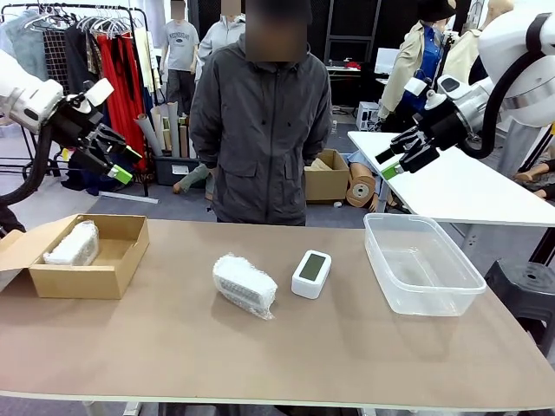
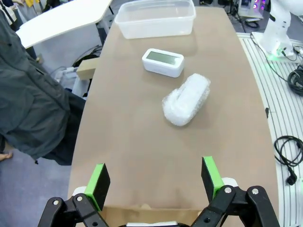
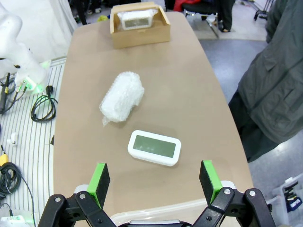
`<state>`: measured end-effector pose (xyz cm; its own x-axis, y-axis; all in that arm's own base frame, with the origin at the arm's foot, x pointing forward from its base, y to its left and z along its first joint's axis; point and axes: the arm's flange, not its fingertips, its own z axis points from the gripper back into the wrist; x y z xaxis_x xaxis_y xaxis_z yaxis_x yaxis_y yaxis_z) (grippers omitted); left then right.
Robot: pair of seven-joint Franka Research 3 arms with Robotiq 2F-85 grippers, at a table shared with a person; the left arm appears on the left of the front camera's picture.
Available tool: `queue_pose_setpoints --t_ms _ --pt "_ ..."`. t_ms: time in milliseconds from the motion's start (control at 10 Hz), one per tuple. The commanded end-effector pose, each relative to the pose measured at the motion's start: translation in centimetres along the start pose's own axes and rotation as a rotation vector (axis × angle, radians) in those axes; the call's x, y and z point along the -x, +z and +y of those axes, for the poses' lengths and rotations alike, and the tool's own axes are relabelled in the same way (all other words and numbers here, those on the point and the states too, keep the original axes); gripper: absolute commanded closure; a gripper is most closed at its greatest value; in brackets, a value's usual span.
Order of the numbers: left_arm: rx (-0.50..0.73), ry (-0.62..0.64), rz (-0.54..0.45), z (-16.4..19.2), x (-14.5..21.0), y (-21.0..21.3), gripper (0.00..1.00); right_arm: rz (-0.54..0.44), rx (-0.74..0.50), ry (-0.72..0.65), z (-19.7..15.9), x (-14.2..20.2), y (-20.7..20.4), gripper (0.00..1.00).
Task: Separate and place wrapped and unwrapped clocks.
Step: Pick up the Digital clock indicated by the person.
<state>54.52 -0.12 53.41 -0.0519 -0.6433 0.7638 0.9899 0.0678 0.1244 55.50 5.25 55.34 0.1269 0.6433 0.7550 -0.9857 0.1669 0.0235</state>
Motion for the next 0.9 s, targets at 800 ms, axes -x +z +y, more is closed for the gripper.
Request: queue_pose_setpoints --t_ms 800 --pt "-0.005 0.003 -0.005 0.03 -0.04 0.02 0.0 0.0 0.005 0.004 -0.01 -0.18 0.06 0.0"
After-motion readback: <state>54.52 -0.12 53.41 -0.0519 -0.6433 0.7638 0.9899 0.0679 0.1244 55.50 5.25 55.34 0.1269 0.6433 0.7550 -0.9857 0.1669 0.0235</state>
